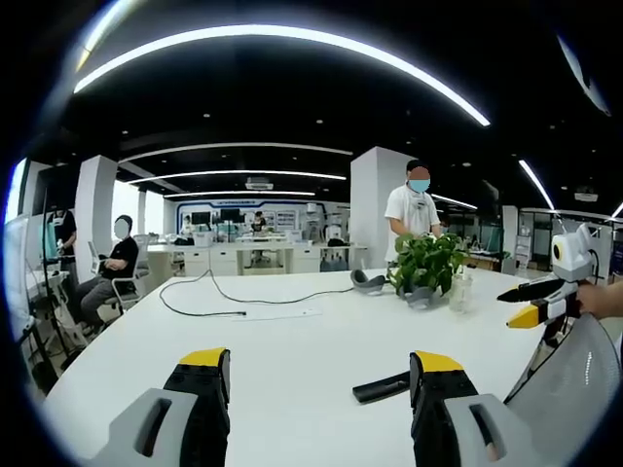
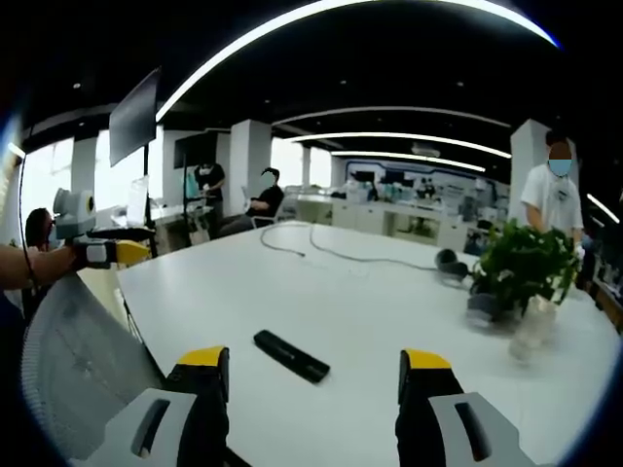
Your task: Press the specified remote control buttons in sequence, fully releasing each button before pressing the next.
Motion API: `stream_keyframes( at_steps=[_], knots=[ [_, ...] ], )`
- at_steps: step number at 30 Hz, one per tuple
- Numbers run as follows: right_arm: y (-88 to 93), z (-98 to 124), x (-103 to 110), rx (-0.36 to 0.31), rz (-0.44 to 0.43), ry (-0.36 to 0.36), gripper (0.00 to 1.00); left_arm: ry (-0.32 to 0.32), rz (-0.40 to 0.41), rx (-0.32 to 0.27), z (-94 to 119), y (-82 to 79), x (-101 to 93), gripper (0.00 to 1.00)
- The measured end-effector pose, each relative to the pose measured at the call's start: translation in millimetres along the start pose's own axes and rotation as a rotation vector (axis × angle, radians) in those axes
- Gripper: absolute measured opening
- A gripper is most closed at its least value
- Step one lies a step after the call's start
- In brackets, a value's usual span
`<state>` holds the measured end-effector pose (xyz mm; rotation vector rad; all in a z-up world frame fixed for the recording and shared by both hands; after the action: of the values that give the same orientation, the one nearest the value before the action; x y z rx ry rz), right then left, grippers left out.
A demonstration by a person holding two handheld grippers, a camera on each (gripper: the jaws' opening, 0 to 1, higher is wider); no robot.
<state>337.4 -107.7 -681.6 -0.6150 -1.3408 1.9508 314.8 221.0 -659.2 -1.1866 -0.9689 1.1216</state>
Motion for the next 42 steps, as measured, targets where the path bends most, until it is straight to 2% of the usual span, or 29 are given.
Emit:
stream_keyframes(
  at_steps=[17, 42],
  knots=[
    [-5.7, 0.8, 7.7, -0.006, -0.01, -0.01, 0.71, -0.003, -0.002, 0.009, 1.1, -6.6, -4.8, 0.78],
    [-4.8, 1.5, 5.5, -0.002, -0.013, -0.002, 0.71, 0.024, -0.031, 0.036, -0.3, -0.9, -8.4, 0.78]
  ],
)
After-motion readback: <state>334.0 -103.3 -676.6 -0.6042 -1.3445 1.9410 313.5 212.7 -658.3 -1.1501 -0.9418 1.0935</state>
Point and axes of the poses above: the point that each gripper's makers call its tool centre point, and the gripper's own axes: z roughly backward along the fingers, x roughly to its left, y roughly out of its underside, the point moved 4 cm from there along z, roughly backward along the fingers, and after that the axes turned 6 degrees about -y, right-handed, at the moved point
